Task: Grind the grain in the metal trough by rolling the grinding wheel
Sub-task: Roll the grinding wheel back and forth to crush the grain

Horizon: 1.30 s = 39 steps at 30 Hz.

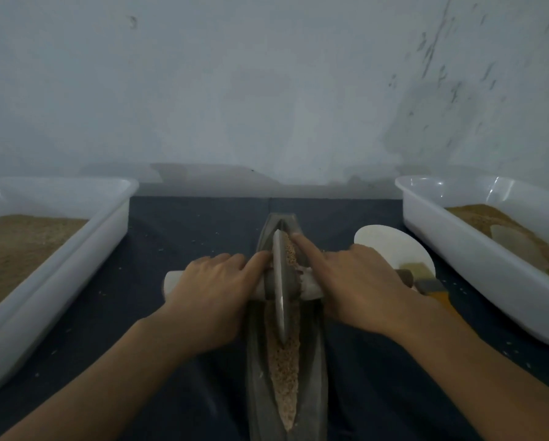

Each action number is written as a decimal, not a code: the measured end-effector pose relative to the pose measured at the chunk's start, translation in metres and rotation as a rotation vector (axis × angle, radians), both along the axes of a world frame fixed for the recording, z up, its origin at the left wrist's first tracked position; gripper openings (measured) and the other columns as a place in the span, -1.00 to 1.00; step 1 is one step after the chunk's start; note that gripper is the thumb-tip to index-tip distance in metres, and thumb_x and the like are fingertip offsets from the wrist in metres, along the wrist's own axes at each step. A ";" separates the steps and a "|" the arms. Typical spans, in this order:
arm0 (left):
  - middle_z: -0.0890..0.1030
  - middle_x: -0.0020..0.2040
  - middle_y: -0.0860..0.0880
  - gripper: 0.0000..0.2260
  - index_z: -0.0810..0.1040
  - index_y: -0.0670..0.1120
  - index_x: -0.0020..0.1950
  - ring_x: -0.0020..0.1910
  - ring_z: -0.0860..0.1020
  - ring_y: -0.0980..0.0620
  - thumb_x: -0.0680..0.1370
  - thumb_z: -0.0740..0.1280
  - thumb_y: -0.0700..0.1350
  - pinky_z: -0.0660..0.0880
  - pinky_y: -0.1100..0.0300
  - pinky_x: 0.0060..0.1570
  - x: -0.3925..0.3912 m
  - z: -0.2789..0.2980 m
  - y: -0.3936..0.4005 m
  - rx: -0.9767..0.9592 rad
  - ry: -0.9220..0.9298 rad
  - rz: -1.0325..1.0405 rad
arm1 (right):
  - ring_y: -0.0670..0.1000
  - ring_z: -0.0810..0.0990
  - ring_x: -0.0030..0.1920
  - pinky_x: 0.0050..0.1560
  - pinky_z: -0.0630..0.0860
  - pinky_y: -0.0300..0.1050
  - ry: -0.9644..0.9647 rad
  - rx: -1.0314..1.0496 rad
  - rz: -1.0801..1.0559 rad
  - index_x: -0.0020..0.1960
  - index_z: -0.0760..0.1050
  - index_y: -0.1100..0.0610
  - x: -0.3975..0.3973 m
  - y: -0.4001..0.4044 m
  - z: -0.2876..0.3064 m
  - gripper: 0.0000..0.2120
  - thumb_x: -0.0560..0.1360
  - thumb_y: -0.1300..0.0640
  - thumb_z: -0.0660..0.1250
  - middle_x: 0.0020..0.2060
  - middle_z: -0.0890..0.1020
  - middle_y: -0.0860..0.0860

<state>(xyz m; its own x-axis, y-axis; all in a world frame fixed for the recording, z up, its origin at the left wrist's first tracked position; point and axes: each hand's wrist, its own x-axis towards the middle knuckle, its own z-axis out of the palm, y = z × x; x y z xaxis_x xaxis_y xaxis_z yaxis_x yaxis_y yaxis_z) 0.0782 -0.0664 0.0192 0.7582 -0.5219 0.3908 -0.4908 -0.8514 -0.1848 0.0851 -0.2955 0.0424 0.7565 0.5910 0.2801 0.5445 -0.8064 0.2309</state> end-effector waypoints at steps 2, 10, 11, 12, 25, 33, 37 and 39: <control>0.45 -0.19 0.15 -0.38 0.25 0.11 0.28 -0.30 0.36 0.16 0.30 0.44 0.14 0.25 0.21 -0.32 0.000 -0.001 0.001 -0.012 0.021 0.009 | 0.01 0.51 -0.33 -0.31 0.33 -0.11 0.008 0.006 -0.025 0.51 -0.12 0.03 0.000 0.001 -0.001 -0.08 0.37 -0.08 0.40 -0.22 0.57 -0.05; 0.42 -0.32 0.17 -0.56 0.37 0.10 0.04 -0.44 0.29 0.18 0.26 0.47 0.07 0.19 0.27 -0.44 -0.001 0.000 0.001 -0.034 0.051 -0.002 | 0.01 0.55 -0.22 -0.25 0.35 -0.10 0.101 0.001 -0.064 0.02 0.41 -0.04 0.003 0.003 0.000 -0.79 0.43 0.02 0.36 -0.18 0.56 -0.07; 0.44 -0.33 0.16 -0.55 0.39 0.10 0.05 -0.46 0.31 0.19 0.24 0.48 0.08 0.19 0.27 -0.46 -0.001 0.001 0.001 -0.022 0.052 -0.002 | 0.01 0.55 -0.21 -0.22 0.40 -0.09 0.107 0.004 -0.070 0.00 0.42 -0.05 0.003 0.004 0.001 -0.83 0.44 0.03 0.35 -0.18 0.56 -0.08; 0.46 -0.32 0.16 -0.55 0.40 0.09 0.06 -0.45 0.35 0.18 0.25 0.47 0.09 0.21 0.26 -0.46 -0.001 0.001 0.002 -0.016 0.056 -0.002 | 0.00 0.55 -0.21 -0.20 0.45 -0.08 0.107 0.004 -0.076 -0.01 0.42 -0.05 0.003 0.004 0.002 -0.86 0.45 0.04 0.34 -0.19 0.55 -0.08; 0.51 -0.13 0.14 -0.65 0.39 0.08 0.12 -0.29 0.48 0.14 0.39 0.40 0.02 0.32 0.19 -0.35 0.007 0.006 -0.001 -0.053 0.101 -0.062 | 0.00 0.54 -0.19 -0.21 0.44 -0.08 0.103 0.037 -0.069 -0.02 0.41 -0.10 0.012 0.004 0.005 -0.82 0.43 -0.02 0.37 -0.07 0.51 -0.11; 0.50 -0.11 0.12 -0.61 0.24 0.10 0.13 -0.26 0.53 0.06 0.42 0.37 -0.07 0.36 0.18 -0.30 0.020 0.012 -0.004 0.009 0.142 -0.144 | -0.06 0.55 -0.17 -0.27 0.28 -0.15 0.121 0.054 -0.053 -0.02 0.45 -0.13 0.014 -0.001 -0.001 -0.82 0.40 -0.01 0.37 -0.09 0.53 -0.15; 0.54 -0.05 0.11 -0.52 0.19 0.15 0.18 -0.20 0.56 0.03 0.42 0.38 -0.11 0.39 0.16 -0.25 0.022 0.012 -0.006 -0.023 0.147 -0.187 | -0.07 0.54 -0.18 -0.21 0.40 -0.15 0.116 0.071 -0.051 0.00 0.45 -0.12 0.012 0.001 -0.003 -0.80 0.40 0.02 0.39 -0.06 0.53 -0.15; 0.54 -0.02 0.12 -0.54 0.18 0.17 0.22 -0.16 0.56 0.02 0.45 0.34 -0.07 0.41 0.15 -0.21 0.021 0.012 -0.005 -0.041 0.130 -0.181 | -0.06 0.55 -0.15 -0.17 0.45 -0.12 0.121 0.078 -0.049 0.03 0.45 -0.12 0.012 0.002 -0.004 -0.77 0.41 0.02 0.39 -0.02 0.53 -0.14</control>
<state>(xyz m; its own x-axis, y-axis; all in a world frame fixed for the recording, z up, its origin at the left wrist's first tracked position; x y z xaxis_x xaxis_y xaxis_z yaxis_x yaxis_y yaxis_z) 0.0996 -0.0710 0.0311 0.6988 -0.6397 0.3200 -0.6539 -0.7527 -0.0769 0.0967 -0.2937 0.0384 0.8150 0.5324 0.2287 0.5238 -0.8457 0.1020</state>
